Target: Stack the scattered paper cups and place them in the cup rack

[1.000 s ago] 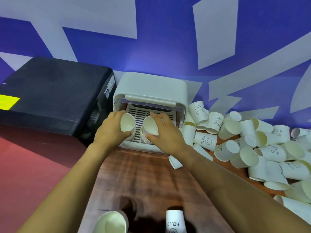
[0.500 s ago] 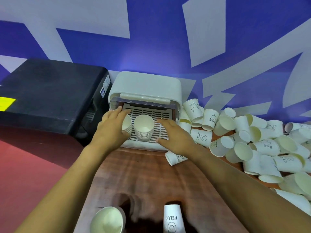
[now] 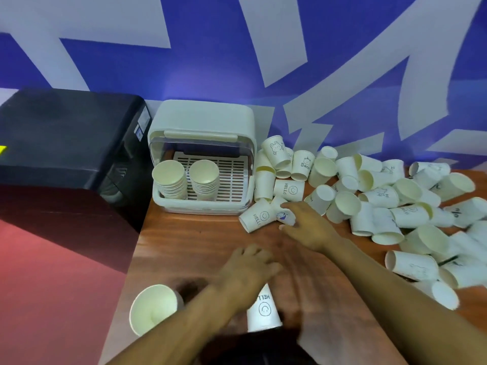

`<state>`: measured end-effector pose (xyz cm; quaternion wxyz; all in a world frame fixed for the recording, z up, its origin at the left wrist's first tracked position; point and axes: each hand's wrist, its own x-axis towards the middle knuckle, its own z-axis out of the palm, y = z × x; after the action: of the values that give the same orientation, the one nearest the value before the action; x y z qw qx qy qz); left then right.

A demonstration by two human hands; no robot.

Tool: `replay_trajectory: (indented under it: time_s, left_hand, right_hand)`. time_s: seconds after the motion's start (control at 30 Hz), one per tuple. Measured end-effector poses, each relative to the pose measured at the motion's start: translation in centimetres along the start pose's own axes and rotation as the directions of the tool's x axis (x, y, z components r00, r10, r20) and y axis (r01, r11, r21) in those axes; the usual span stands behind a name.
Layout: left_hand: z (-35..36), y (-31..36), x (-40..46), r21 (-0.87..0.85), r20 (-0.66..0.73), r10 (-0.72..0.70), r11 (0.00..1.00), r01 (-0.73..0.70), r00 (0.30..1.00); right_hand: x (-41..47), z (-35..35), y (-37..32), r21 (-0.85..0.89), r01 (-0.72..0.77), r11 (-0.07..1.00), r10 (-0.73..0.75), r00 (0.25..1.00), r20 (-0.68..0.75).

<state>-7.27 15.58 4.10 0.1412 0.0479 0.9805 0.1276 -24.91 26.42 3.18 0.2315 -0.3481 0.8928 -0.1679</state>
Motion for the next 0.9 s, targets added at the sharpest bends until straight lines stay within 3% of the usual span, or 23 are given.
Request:
replay_trajectory:
  time_s: [0.13, 0.27, 0.4, 0.53, 0.7, 0.83, 0.9]
  left_hand:
    - [2.9, 2.3, 0.4, 0.119, 0.225, -0.018, 0.993, -0.009, 0.974]
    - [5.4, 3.3, 0.4, 0.155, 0.28, -0.065, 0.988, 0.022, 0.958]
    - [6.6, 3.8, 0.2, 0.133, 0.245, -0.023, 0.991, -0.01, 0.969]
    - [9.0, 3.2, 1.4, 0.16, 0.066, -0.009, 0.987, -0.002, 0.998]
    - [7.9, 3.8, 2.5, 0.086, 0.145, -0.103, 0.992, 0.091, 0.984]
    - [8.4, 3.6, 2.7, 0.023, 0.155, -0.143, 0.99, 0.141, 0.978]
    - [8.8, 3.6, 3.0, -0.057, 0.086, -0.186, 0.98, 0.192, 0.979]
  right_hand:
    - [-1.9, 0.2, 1.8, 0.0, -0.076, 0.997, 0.076, 0.997, -0.015]
    - [-2.8, 0.4, 3.5, -0.034, -0.146, 0.989, 0.144, 0.989, -0.034]
    - [-1.9, 0.7, 4.4, -0.054, -0.157, 0.986, 0.156, 0.987, -0.029]
    - [0.0, 1.1, 4.7, -0.029, -0.115, 0.993, 0.114, 0.993, -0.015]
    - [0.2, 1.9, 5.8, 0.041, -0.068, 0.997, 0.067, 0.998, 0.022]
    - [-0.5, 2.1, 7.3, -0.026, -0.054, 0.998, 0.055, 0.998, 0.026]
    - [0.2, 1.9, 7.5, -0.057, -0.034, 0.998, 0.033, 0.999, -0.027]
